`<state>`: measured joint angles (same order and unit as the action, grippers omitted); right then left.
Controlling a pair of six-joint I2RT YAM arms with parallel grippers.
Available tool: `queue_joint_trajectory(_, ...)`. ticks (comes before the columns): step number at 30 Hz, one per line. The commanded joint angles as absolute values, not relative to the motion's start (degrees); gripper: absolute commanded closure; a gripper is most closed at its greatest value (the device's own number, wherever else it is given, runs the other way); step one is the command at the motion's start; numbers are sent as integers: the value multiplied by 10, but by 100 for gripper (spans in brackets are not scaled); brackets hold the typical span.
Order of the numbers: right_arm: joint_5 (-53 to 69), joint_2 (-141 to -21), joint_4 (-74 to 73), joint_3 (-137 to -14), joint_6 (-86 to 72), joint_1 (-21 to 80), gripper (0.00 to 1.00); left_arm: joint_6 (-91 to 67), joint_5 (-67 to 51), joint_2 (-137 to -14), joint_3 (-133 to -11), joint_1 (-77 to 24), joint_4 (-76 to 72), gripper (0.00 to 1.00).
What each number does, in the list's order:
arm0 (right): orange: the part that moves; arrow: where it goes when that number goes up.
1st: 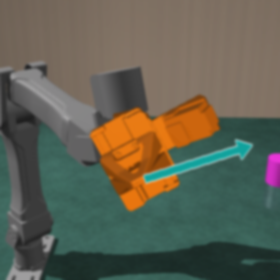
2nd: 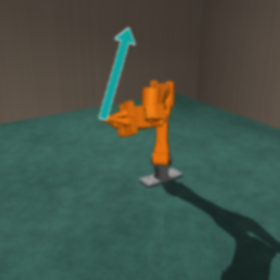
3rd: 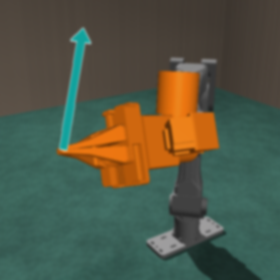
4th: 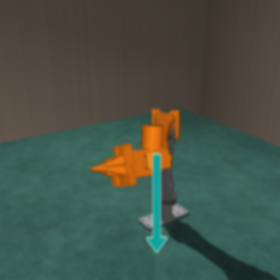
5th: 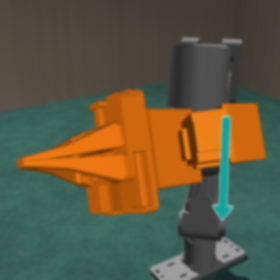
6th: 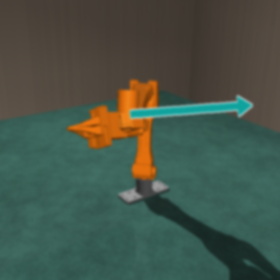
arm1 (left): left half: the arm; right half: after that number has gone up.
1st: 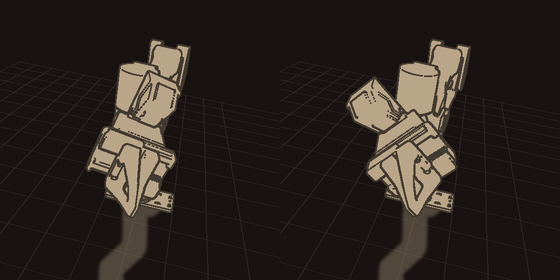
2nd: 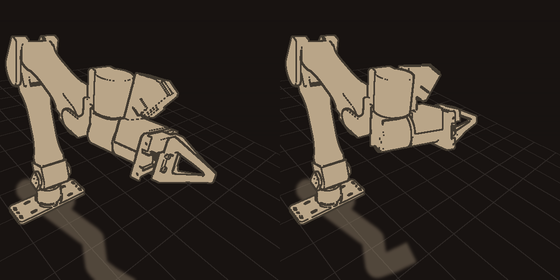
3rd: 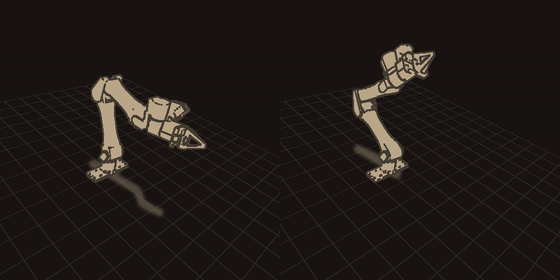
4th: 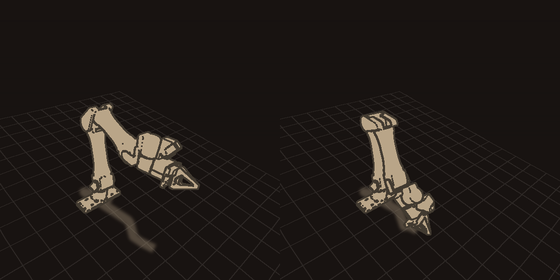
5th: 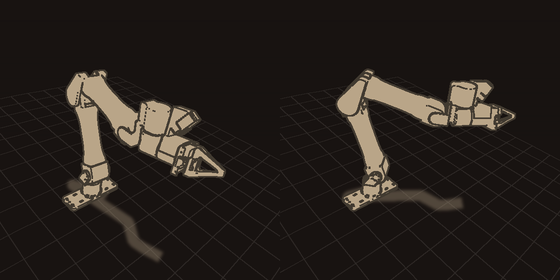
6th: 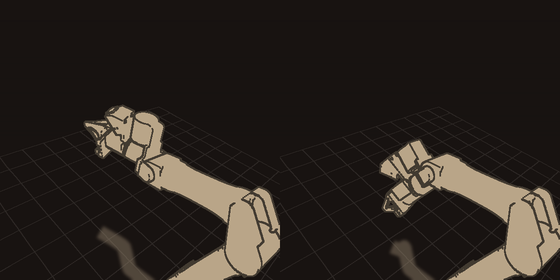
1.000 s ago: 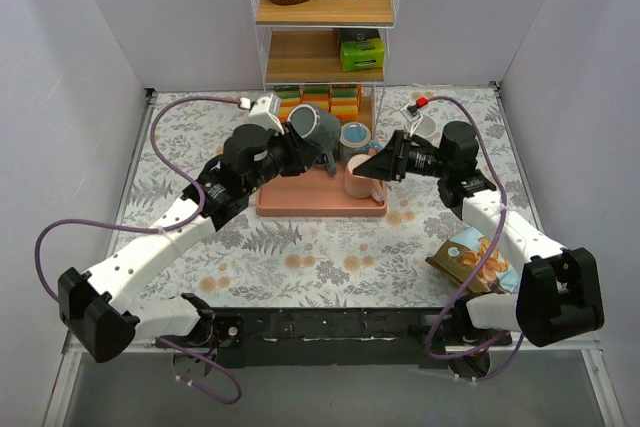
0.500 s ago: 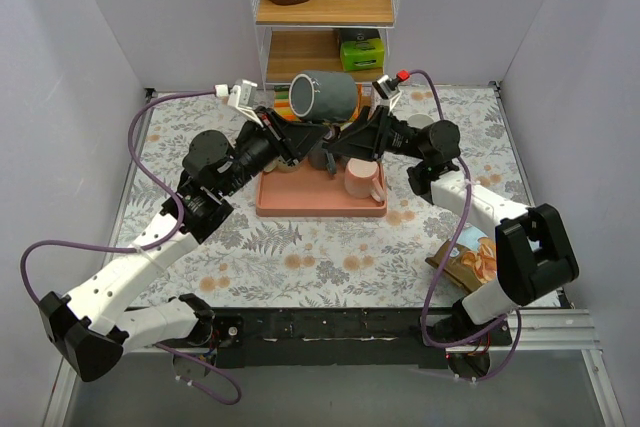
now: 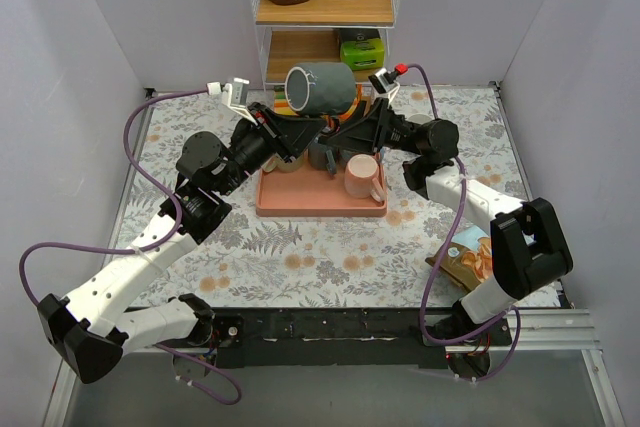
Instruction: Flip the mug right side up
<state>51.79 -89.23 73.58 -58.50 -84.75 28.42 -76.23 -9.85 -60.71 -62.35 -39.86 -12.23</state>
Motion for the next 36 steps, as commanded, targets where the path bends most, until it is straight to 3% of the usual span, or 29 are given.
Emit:
queue_joint_trajectory(1, 512, -876, 889, -621, -861, 287, 28, -749, -91, -584, -635, -403, -162, 100)
queue_joint_trajectory(13, 519, -881, 893, -639, -862, 290, 23, -752, -100, -586, -635, -403, -162, 100)
queue_joint_trajectory(20, 491, -882, 889, -636, -861, 291, 41, -756, -105, -587, -627, -403, -168, 100)
queue_joint_trajectory(29, 450, -893, 910, -645, -885, 293, 48, -758, -105, -585, -612, -403, -171, 100)
queue_joint_trajectory(31, 446, -902, 923, -655, -898, 294, 56, -762, -105, -584, -608, -403, -178, 100)
queue_joint_trajectory(34, 450, -908, 926, -662, -909, 297, 80, -761, -106, -587, -608, -403, -180, 100)
queue_joint_trajectory(35, 449, -909, 927, -662, -911, 297, 94, -761, -105, -586, -606, -403, -180, 100)
queue_joint_trajectory(36, 447, -909, 926, -661, -914, 297, 99, -761, -104, -585, -606, -403, -180, 100)
